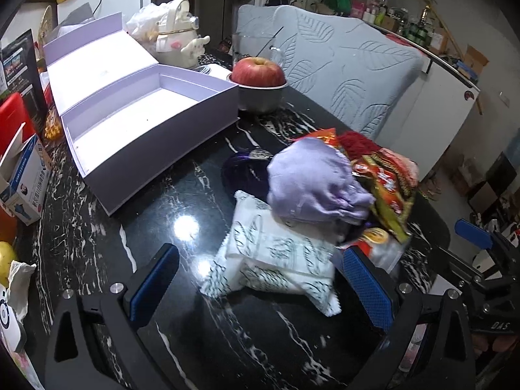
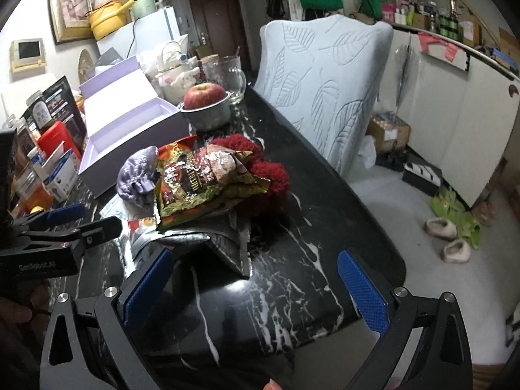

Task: Organize soft objects
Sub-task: 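Grasp the white line-drawing packet with the left tool while the right tool approaches the silver foil packet, then grasp the silver foil packet with the right tool while the left tool holds the white packet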

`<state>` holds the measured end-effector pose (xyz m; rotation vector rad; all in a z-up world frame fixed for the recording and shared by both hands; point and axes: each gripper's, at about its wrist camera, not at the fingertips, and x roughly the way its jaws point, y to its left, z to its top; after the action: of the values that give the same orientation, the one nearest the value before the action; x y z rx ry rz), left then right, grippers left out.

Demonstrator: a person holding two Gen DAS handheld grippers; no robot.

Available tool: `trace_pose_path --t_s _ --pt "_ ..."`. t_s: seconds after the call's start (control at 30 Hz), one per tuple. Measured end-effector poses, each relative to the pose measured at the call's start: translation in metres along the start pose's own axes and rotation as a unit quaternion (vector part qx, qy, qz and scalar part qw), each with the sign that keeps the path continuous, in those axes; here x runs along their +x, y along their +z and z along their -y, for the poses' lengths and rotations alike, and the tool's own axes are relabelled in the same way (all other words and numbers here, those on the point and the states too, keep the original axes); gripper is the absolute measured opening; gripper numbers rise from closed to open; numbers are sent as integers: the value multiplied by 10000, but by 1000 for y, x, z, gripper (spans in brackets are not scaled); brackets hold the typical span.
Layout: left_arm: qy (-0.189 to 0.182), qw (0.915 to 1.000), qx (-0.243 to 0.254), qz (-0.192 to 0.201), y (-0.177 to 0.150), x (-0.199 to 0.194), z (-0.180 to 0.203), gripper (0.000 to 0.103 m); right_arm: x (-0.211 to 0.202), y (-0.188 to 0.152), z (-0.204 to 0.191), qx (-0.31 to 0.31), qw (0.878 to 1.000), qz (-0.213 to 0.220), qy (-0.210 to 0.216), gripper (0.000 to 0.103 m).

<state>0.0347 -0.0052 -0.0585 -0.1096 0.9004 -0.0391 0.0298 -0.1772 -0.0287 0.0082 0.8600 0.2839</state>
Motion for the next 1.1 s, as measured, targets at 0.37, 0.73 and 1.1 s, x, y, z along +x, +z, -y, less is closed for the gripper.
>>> trace_pose_path --t_s 0.37,0.73,1.1 --pt "-120 9996 -217 -149 13 23 -17 100 14 6 0 -38 9999 -88 52 103" --pt "-425 9970 258 -598 6 47 11 100 11 1 13 64 9999 -152 -14 103" --pt "-440 9978 266 -412 -6 40 10 63 4 -5 7 113 9997 -156 170 103"
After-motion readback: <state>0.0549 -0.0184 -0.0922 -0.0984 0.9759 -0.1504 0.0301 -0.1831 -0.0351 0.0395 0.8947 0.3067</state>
